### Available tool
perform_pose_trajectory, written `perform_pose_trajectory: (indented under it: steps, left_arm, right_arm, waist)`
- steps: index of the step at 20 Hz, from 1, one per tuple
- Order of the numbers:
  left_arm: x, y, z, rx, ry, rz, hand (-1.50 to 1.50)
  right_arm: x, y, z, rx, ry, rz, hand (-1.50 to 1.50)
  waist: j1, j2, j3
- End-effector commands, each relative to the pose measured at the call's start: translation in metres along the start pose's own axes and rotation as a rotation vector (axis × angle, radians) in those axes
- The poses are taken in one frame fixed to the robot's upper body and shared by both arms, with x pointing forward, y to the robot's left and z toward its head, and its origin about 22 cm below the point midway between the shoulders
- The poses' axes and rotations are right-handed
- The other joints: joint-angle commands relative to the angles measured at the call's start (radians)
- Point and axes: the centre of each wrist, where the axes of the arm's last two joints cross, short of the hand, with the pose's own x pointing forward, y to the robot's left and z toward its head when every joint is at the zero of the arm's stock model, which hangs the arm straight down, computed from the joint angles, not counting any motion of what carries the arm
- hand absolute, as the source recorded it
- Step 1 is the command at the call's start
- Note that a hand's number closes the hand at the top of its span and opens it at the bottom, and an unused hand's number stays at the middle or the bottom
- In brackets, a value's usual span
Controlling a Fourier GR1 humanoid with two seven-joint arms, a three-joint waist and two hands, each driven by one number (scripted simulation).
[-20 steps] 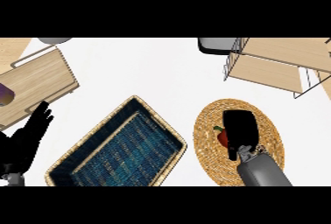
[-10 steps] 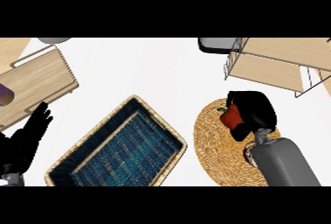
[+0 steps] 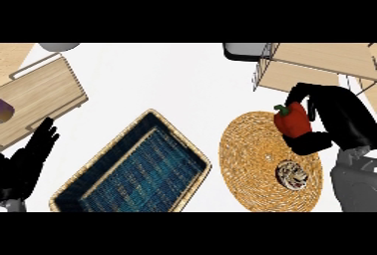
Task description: Pick the bell pepper from the placemat and place it in the tiered shelf
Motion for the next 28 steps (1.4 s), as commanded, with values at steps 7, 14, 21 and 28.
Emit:
perform_pose_trajectory:
  steps: [7, 14, 21, 28]
  left_arm:
    - [-0.001, -0.005, -0.001, 0.01, 0.013, -0.02, 0.0]
    - [0.007, -0.008, -0.001, -0.005, -0.005, 0.003, 0.0]
    - [0.007, -0.021, -0.004, -0.006, -0.001, 0.003, 0.0]
    - [0.007, 0.002, -0.013, -0.018, -0.01, 0.003, 0.0]
  right_arm:
    - [0.004, -0.096, 0.053, -0.164, -0.017, -0.326, 1.5]
    - [0.015, -0.161, 0.059, -0.235, -0.006, -0.365, 1.5]
    - [0.025, -0.205, 0.056, -0.408, 0.099, -0.155, 1.5]
    - [0.019, -0.236, 0.021, -0.387, 0.137, -0.121, 1.5]
  waist:
    - [-0.002, 0.0, 0.0]
    - [0.012, 0.002, 0.0]
    - [0.021, 0.006, 0.0]
    - [0.021, 0.008, 0.0]
